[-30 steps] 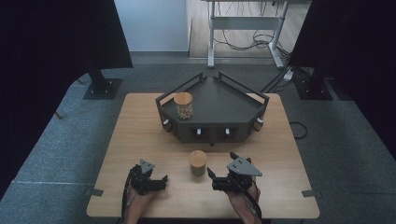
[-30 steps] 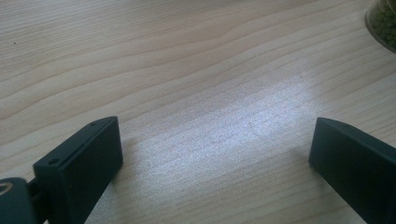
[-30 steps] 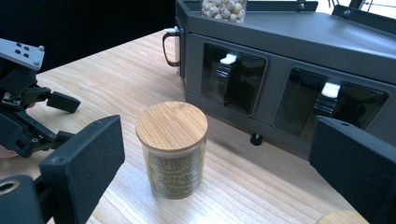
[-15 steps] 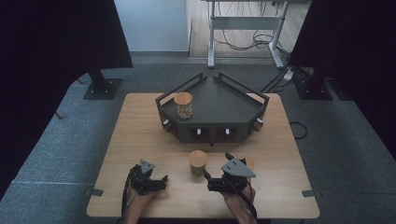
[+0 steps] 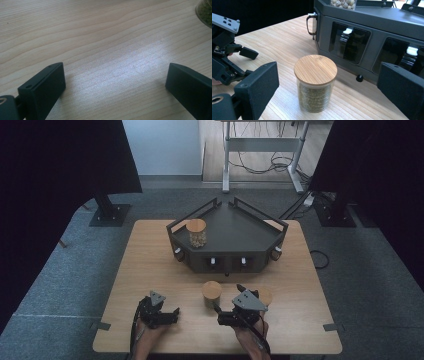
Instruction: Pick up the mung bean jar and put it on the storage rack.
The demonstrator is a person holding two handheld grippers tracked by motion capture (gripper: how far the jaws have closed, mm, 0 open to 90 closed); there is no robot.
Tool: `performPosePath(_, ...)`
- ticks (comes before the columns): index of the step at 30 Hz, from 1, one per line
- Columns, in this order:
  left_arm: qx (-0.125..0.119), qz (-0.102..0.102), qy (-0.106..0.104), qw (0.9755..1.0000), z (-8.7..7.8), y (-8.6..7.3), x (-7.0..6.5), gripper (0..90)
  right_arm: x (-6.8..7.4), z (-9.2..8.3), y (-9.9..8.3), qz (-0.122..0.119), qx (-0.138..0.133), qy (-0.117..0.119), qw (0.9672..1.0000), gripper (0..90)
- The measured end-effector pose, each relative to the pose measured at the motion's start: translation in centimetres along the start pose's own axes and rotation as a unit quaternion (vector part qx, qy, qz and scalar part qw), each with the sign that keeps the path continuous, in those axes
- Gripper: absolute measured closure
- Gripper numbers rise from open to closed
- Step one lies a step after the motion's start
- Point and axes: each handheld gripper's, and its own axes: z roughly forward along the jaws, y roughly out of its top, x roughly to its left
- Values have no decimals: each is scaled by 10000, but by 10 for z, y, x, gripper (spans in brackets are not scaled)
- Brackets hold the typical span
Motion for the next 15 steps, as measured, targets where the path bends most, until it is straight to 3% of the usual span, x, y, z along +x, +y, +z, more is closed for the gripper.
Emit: performPosePath(15,1,2,-1,10000,0,0,0,23,5,11,-2,8,5,82,10000,35)
